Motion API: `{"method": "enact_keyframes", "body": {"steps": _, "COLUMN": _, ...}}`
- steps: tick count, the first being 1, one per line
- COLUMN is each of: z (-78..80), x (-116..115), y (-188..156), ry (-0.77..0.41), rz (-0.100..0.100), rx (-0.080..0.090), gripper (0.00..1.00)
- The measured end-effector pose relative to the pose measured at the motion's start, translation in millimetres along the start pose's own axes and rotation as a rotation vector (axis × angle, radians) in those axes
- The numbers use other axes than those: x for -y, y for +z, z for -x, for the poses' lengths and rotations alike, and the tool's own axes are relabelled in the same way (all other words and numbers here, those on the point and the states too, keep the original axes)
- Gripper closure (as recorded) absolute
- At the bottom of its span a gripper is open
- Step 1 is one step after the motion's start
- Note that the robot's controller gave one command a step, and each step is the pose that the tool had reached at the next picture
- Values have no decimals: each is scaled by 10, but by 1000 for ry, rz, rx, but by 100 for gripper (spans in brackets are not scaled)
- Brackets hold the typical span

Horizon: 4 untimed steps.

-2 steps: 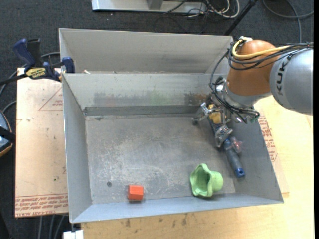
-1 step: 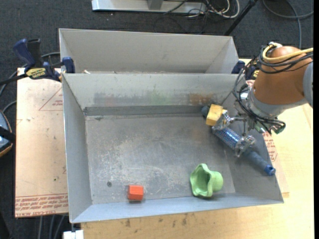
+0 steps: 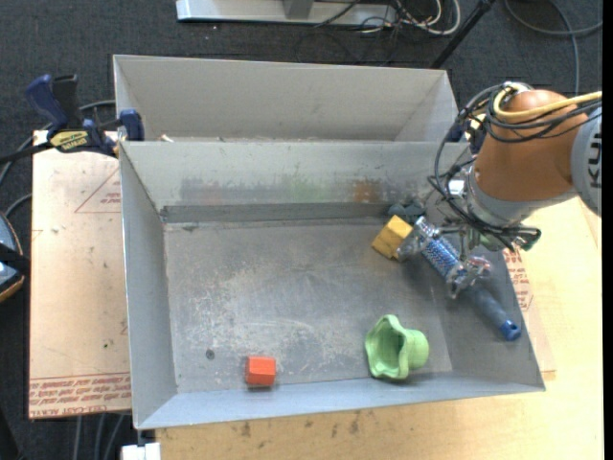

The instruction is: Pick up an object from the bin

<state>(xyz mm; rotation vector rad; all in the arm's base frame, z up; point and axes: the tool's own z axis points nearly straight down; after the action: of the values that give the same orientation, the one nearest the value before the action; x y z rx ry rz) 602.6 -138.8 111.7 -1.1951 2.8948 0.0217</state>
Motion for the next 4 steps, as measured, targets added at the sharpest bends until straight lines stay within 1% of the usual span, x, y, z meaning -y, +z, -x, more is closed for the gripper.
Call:
{"method": "enact_keyframes", "body": {"steps": 1, "z": -587, "x": -839, "y": -77, "ry": -534, "rz": -4, "rx": 2, "gripper": 0}}
{"method": "enact_keyframes", "body": {"steps": 2, "z": -536, "x": -1144, "y": 404, "ry": -454, "rz": -12, "rx": -12, "gripper": 0}}
{"method": "enact_keyframes", "body": {"steps": 3, "z": -627, "x": -708, "y": -209, "ry": -188, "rz": -9, "rx": -11, "gripper": 0}}
{"method": "enact_keyframes", "body": {"steps": 4, "z": -123, "x": -1607, "y": 305, "ry": -454, "rz": -5, "rx": -11, "gripper": 0}}
